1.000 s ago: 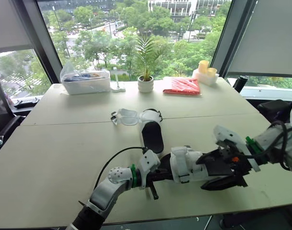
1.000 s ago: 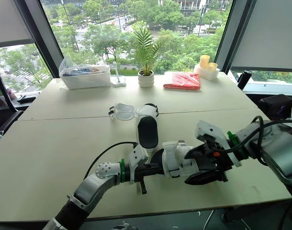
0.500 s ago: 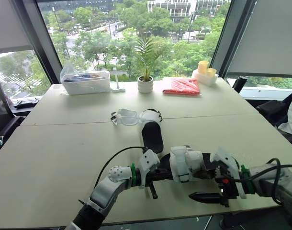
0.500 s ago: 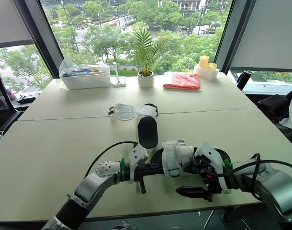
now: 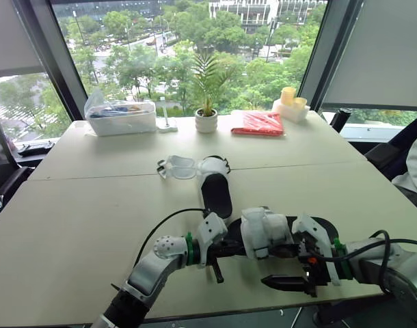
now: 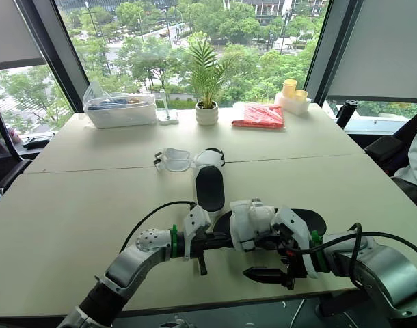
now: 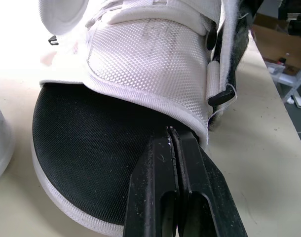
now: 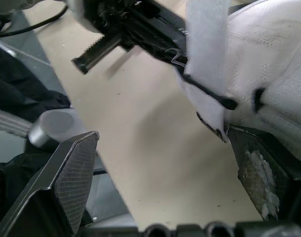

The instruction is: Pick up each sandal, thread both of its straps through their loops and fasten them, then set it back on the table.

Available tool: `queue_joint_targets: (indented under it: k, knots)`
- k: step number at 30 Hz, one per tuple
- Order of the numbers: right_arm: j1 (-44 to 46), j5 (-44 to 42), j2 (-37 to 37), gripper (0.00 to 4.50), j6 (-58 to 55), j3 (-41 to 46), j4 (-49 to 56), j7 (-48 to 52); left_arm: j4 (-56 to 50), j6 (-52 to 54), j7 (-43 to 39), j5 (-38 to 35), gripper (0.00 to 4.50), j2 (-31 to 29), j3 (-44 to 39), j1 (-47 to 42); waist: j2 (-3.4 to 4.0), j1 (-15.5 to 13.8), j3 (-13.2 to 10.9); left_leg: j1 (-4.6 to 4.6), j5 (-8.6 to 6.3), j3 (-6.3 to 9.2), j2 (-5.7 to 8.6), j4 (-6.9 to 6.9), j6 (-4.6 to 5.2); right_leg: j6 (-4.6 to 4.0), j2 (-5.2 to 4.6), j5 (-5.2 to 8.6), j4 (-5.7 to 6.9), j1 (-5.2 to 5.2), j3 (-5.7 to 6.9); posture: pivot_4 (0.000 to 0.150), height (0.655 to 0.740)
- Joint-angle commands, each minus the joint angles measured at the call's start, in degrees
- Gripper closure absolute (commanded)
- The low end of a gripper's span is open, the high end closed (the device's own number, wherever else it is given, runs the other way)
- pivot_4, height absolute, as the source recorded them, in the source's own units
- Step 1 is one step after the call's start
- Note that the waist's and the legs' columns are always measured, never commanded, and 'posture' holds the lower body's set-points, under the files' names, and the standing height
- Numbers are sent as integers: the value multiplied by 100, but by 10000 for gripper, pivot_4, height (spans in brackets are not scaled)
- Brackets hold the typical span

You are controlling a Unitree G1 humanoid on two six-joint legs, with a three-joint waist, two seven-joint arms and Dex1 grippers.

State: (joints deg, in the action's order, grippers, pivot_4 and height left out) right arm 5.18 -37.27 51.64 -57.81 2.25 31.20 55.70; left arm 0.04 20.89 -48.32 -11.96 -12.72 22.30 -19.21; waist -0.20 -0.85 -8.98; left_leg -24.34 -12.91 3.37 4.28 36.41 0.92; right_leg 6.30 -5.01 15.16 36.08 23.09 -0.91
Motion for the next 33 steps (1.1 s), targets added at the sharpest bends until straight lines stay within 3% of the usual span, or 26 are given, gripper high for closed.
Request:
queue_joint_targets:
  k: [1, 11, 13, 20, 27, 33]
  knots:
    - [167, -121, -46, 309, 35, -48, -62, -4, 129, 84, 37, 80, 45000, -32, 26, 41, 0, 0, 0, 0, 0, 0, 0, 0, 0, 0, 0, 0, -1, 0, 0, 1500, 7400]
    - [466, -127, -127, 309, 31, -275, -492, -64, 127, 84, 37, 80, 45000, -35, 11, 38, 0, 6, 0, 1, 0, 0, 0, 1, 0, 0, 0, 0, 1, 0, 0, 1500, 7400]
    - [508, -59, -127, 7845, 70, -347, -603, -90, 124, 85, 40, 79, 45000, -33, 11, 43, -1, 4, 0, 1, 0, 0, 0, 2, 0, 0, 0, 0, 1, -1, 0, 1500, 7400]
    - [551, -35, -78, 43613, 16, -464, -911, -56, 149, 69, 44, 82, 45000, -25, -2, 63, 0, 0, 0, -1, 0, 0, 0, 1, 0, 1, 0, 0, 0, 1, 0, 1500, 7400]
    - [234, 225, 244, 44399, -65, -1029, -899, 111, 138, 70, 51, 107, 45000, -17, 33, 73, 0, -1, 0, -1, 0, 0, 0, 1, 0, 0, -1, 0, 0, 1, 0, 1500, 7400]
    - [-185, -246, 936, 44399, -459, -986, -414, 691, 75, 110, 74, 103, 45000, 8, 67, 125, 3, -19, 2, -1, -1, 1, 0, 1, 2, 0, -1, 1, -3, -2, 2, 1500, 7400]
